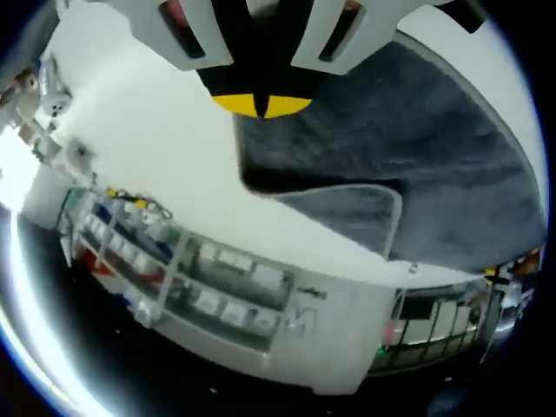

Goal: Open the folded towel by lifting each exposed corner and separating the folded layers until the towel lies flat within the target outline without major curled edges

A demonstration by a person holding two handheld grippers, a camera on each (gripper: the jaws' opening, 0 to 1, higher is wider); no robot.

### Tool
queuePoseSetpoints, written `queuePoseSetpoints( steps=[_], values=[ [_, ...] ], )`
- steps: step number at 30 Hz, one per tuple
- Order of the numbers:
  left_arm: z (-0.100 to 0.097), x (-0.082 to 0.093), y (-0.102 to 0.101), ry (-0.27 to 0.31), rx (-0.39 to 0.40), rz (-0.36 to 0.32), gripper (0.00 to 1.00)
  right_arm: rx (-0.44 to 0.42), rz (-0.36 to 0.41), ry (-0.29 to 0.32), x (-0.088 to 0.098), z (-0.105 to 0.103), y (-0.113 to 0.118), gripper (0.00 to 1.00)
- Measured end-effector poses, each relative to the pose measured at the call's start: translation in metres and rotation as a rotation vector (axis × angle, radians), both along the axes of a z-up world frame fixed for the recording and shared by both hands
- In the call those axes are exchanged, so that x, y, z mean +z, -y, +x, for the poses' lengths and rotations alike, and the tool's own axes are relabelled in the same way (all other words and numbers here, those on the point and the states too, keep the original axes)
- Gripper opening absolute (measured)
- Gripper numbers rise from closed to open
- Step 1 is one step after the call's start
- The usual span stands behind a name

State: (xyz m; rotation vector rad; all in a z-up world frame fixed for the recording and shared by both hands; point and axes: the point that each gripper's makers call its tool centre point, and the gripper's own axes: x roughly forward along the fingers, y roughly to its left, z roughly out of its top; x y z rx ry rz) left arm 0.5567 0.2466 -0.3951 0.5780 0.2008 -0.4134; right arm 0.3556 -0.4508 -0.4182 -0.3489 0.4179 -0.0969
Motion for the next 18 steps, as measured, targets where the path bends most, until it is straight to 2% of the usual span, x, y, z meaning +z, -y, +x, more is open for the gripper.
queuePoseSetpoints(
  steps=[9, 13, 15, 16, 17, 18],
  values=[
    [-0.001, 0.0, 0.002, 0.003, -0.007, 0.018, 0.2, -0.057, 0.022, -0.059, 0.0, -0.011, 0.003, 0.0],
    [-0.001, -0.001, 0.002, 0.001, -0.007, 0.012, 0.2, -0.093, -0.014, -0.108, -0.001, -0.015, 0.004, 0.0],
    [-0.001, 0.0, 0.002, 0.002, -0.007, 0.015, 0.2, -0.104, -0.054, -0.139, 0.001, -0.016, 0.006, 0.0],
    [-0.001, 0.0, 0.002, 0.004, -0.007, 0.019, 0.2, -0.095, -0.116, -0.139, 0.007, -0.011, 0.007, 0.0],
    [0.0, 0.0, 0.002, 0.006, -0.007, 0.021, 0.2, -0.012, -0.236, -0.074, 0.025, 0.003, -0.005, 0.0],
    [0.0, 0.0, 0.002, 0.007, -0.006, 0.02, 0.2, 0.037, -0.285, -0.036, 0.033, 0.01, -0.015, 0.0]
  ],
)
